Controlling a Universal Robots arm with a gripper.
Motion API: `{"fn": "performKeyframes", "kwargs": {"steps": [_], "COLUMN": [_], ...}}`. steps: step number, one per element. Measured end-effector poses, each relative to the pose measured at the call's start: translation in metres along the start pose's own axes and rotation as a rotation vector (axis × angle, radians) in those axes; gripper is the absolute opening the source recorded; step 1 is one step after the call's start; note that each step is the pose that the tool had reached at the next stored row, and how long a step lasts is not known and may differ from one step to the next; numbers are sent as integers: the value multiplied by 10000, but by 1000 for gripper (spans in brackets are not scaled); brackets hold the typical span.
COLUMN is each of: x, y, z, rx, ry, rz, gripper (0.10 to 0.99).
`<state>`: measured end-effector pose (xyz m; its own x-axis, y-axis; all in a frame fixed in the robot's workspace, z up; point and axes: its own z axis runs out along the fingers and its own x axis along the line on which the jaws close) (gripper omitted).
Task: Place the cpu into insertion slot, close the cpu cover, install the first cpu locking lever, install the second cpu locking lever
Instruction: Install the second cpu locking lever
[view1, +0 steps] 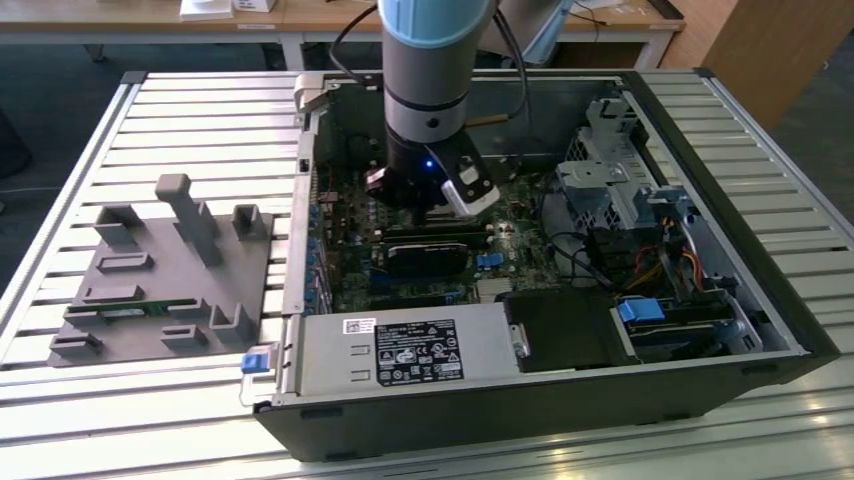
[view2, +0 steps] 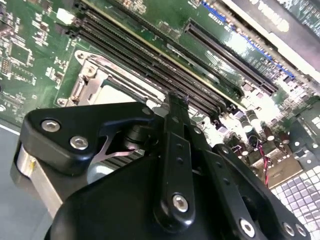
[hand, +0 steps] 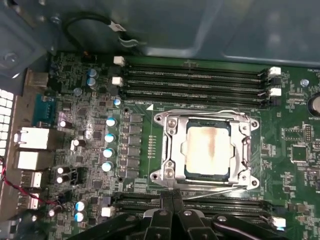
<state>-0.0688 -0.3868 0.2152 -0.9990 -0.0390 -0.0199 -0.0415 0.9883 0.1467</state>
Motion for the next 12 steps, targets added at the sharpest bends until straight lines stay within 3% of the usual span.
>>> {"fn": "performKeyframes", "kwargs": {"steps": [8,12], "x": [9,17], "y": [-21,-52], "z": [105,103], "rx": [-135,-339], "ry": [-4,-15], "rz": [2,4], "gripper": [106,106]}}
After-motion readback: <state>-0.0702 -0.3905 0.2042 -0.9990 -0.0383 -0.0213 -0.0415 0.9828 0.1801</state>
